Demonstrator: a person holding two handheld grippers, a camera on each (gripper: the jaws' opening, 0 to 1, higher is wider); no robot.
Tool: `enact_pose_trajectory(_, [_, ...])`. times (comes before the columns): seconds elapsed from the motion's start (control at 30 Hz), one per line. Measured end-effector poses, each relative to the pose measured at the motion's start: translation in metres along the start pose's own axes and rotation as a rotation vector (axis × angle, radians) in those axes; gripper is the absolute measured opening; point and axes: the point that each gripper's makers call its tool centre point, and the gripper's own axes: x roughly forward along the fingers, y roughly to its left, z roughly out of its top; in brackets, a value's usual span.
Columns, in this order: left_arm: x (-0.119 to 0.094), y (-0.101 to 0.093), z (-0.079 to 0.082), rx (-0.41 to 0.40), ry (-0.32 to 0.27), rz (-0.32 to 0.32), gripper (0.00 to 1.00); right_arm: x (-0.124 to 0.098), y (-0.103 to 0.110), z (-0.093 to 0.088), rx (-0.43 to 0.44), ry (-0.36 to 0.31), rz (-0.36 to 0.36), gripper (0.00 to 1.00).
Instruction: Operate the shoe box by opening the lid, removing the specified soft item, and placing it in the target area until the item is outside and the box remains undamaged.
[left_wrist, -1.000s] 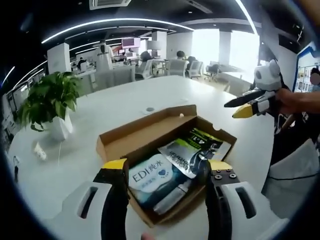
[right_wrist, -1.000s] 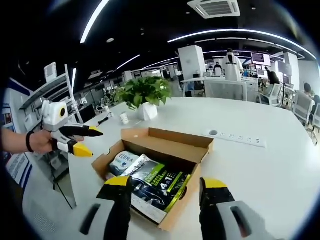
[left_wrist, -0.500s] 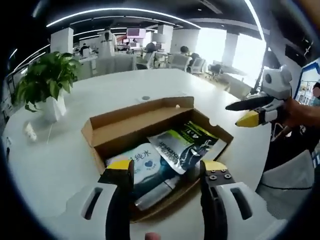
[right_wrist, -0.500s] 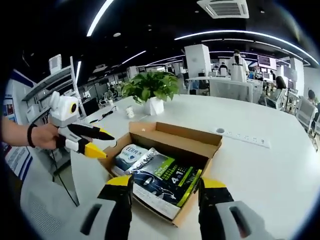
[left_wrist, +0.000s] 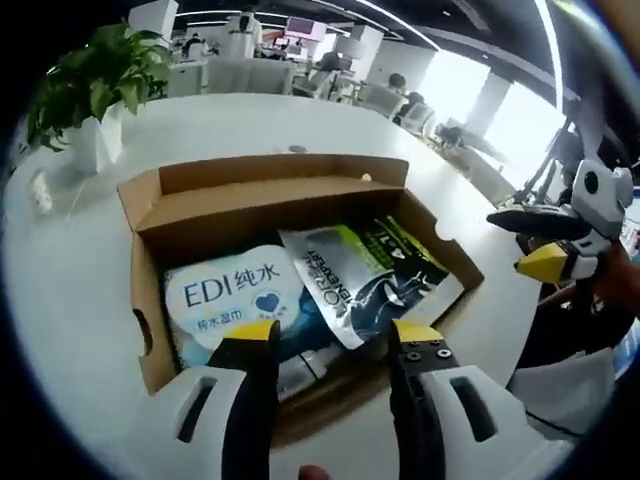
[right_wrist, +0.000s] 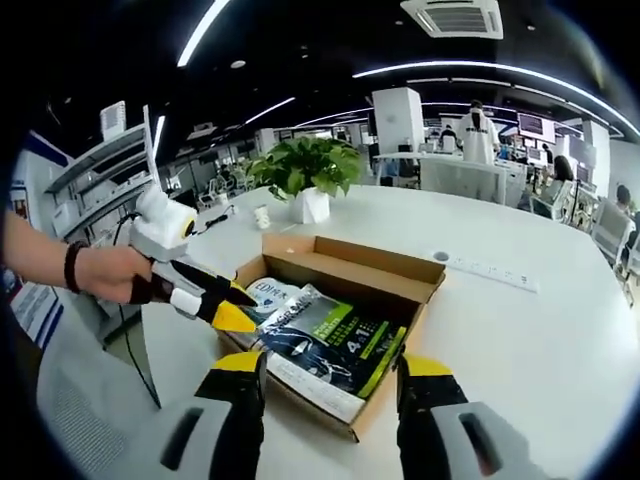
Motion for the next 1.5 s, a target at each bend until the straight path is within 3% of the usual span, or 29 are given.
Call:
enact_pose_trajectory(0.23, [0.006,-0.006,0.004,-0.097,0.014,-0.020,0.28,-0.009,-0.005,-0.005,-0.007,0.003,-0.012,0.50])
enact_pose_trajectory(0.83, [0.018,-0.007,-0.003,-0.154,0.067,-0.033,0.14,-0.018,-0.015,-0.016,-0.003,0.021,-0.032,0.50])
enact_pose_trajectory(1.1, [0.017,0.000,-0.001,-0.129,0.061,0.010,0.01,-0.013,-0.014,-0.018,-0.001,0.042,-0.020,0.49])
enact_pose_trajectory(1.5, [0.011,0.009,0.000,-0.098,0.056,0.038,0.00,0.006,-0.003,-0.015,0.010,0.058,0.012,0.46])
